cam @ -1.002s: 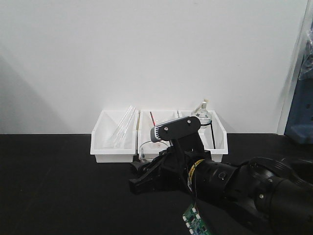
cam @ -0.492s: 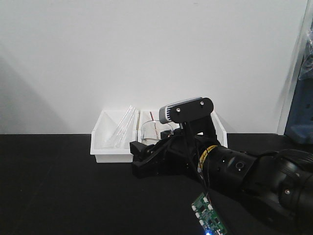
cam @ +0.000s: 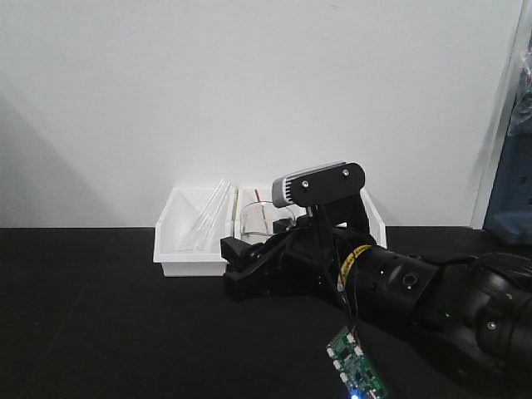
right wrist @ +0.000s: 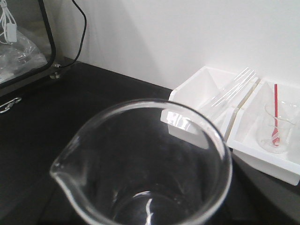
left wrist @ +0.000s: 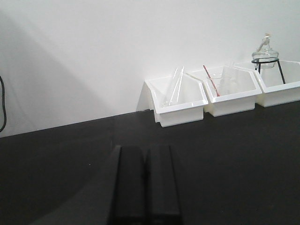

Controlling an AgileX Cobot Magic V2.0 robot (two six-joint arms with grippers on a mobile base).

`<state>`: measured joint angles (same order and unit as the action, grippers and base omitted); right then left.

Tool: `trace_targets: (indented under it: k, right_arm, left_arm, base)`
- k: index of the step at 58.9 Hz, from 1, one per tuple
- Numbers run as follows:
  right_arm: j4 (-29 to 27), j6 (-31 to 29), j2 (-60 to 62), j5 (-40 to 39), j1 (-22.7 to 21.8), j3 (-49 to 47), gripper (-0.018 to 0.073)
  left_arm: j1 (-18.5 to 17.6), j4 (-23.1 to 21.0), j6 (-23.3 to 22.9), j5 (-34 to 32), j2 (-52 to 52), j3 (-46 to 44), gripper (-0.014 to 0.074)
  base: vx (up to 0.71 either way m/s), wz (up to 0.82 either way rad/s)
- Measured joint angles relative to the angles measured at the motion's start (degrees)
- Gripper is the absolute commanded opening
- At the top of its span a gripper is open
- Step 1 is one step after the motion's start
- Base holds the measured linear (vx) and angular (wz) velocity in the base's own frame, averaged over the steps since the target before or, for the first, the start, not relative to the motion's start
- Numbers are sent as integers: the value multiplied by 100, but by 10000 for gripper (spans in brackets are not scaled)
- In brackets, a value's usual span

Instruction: Pick beaker and place in left cabinet

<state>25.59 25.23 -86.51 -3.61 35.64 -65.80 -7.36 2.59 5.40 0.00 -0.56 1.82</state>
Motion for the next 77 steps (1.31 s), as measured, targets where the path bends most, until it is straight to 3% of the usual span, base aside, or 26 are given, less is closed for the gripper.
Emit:
trace_targets:
  k: [77]
  right_arm:
    - [0,0,0,0,0,0,-6]
  left_arm:
    - [0,0,0,0,0,0,1]
  base:
    - [-8,6]
